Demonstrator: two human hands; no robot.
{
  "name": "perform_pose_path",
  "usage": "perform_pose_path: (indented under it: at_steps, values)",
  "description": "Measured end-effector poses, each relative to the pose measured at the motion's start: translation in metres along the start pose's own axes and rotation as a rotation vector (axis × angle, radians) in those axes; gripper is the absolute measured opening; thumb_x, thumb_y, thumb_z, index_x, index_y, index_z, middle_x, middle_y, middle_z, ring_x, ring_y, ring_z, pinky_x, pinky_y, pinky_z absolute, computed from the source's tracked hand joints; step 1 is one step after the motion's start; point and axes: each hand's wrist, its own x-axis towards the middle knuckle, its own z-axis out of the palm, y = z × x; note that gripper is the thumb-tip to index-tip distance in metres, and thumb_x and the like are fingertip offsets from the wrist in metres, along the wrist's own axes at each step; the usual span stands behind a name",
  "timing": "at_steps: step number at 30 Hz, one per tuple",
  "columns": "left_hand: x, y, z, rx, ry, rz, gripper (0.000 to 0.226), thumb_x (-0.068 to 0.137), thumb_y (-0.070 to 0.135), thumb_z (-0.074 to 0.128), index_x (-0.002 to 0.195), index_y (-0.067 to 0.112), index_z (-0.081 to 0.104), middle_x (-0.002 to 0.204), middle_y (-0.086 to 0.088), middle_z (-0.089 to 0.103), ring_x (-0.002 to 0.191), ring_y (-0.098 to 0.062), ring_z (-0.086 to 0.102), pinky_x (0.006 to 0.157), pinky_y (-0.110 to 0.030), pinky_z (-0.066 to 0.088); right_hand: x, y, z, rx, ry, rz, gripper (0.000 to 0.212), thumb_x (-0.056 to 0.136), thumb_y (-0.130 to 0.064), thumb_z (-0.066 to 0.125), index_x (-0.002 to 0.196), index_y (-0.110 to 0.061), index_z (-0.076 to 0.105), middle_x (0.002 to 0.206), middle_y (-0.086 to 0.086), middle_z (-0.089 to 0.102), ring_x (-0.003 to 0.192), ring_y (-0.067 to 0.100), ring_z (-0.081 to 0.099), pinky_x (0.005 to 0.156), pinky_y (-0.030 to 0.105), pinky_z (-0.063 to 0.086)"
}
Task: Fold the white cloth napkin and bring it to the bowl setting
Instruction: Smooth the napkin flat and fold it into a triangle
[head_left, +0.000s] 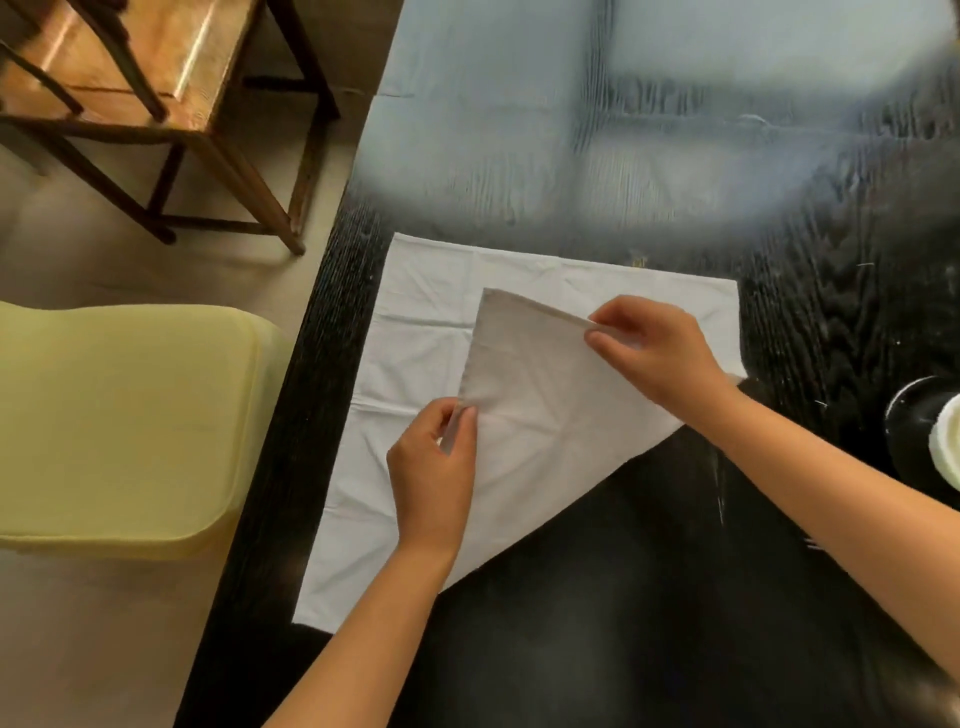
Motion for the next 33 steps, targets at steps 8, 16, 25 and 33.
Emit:
perform_pose_path:
  at_steps: [8, 16, 25, 33]
  values:
    - [0.101, -0.038, -0.014, 0.228, 0.078, -0.055, 0.017, 0.091, 0.017, 0.056, 0.083, 0.008, 0.067, 0.073, 0.0, 0.06, 0.07, -0.016, 0.056, 0.057, -0.025, 0.037, 0.11, -0.019, 0.06, -0.1, -0.003, 0.026, 0.015, 0.082, -0.012, 0.061, 0.092, -0.005, 0.069, 0.096, 0.01, 0.07, 0.092, 0.021, 0.062, 0.073, 0.021, 0.038]
    - [0.149, -0.063, -0.015, 0.411, 0.106, -0.06, 0.015, 0.089, 0.019, 0.057, 0.084, 0.008, 0.066, 0.088, -0.008, 0.061, 0.073, -0.016, 0.048, 0.063, -0.027, 0.033, 0.158, -0.009, 0.097, -0.151, -0.056, 0.111, 0.014, 0.078, -0.013, 0.058, 0.086, -0.01, 0.069, 0.094, 0.009, 0.069, 0.092, 0.025, 0.062, 0.082, 0.035, 0.05]
    - [0.157, -0.067, -0.015, 0.401, 0.172, -0.129, 0.012, 0.087, 0.021, 0.06, 0.095, 0.013, 0.064, 0.103, -0.003, 0.056, 0.076, -0.007, 0.04, 0.061, -0.025, 0.03, 0.158, 0.008, 0.101, -0.283, 0.012, 0.003, 0.017, 0.08, -0.017, 0.061, 0.095, -0.011, 0.066, 0.099, 0.012, 0.058, 0.1, 0.03, 0.048, 0.085, 0.04, 0.041]
    - [0.163, -0.069, -0.015, 0.39, 0.114, -0.041, 0.008, 0.083, 0.016, 0.063, 0.088, 0.012, 0.069, 0.095, -0.006, 0.062, 0.084, -0.019, 0.055, 0.064, -0.023, 0.033, 0.119, 0.044, 0.063, -0.393, 0.026, -0.051, 0.007, 0.08, -0.01, 0.061, 0.084, -0.004, 0.063, 0.084, 0.016, 0.059, 0.083, 0.034, 0.053, 0.067, 0.034, 0.037]
